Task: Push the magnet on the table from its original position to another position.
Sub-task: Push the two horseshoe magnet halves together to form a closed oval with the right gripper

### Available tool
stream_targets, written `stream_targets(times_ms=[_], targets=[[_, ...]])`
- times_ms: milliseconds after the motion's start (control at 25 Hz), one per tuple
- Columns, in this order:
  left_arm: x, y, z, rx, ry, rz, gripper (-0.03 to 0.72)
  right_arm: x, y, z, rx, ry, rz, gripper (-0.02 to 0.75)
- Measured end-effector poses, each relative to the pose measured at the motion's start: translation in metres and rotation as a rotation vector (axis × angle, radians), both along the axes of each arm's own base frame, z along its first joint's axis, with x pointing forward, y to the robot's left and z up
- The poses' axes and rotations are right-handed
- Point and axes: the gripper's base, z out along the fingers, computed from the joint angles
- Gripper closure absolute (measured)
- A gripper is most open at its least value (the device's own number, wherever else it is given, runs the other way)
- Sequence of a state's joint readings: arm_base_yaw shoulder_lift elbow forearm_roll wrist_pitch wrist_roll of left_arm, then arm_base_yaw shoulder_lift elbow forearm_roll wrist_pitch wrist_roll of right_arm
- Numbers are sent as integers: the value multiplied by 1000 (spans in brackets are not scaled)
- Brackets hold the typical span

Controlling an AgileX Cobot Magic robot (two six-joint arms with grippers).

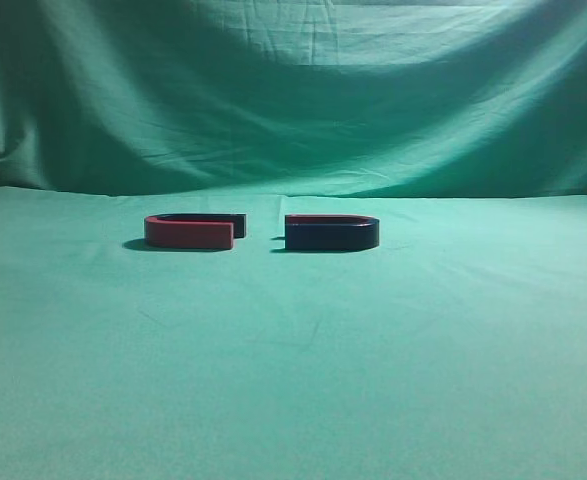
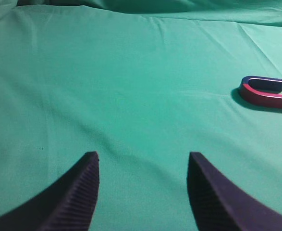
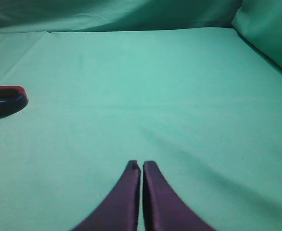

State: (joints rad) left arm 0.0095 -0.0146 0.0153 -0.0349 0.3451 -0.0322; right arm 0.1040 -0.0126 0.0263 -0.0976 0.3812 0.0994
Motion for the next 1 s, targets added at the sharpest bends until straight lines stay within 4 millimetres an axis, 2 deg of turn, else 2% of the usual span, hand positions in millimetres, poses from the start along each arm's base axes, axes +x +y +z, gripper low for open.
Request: stream_targets(times_ms=[880, 1000], targets=[[0, 0, 0, 0, 0, 0, 289, 0, 0, 0, -2, 0, 1, 738], [0, 0, 0, 0, 0, 0, 289, 2, 1, 5, 2, -68, 8, 738]])
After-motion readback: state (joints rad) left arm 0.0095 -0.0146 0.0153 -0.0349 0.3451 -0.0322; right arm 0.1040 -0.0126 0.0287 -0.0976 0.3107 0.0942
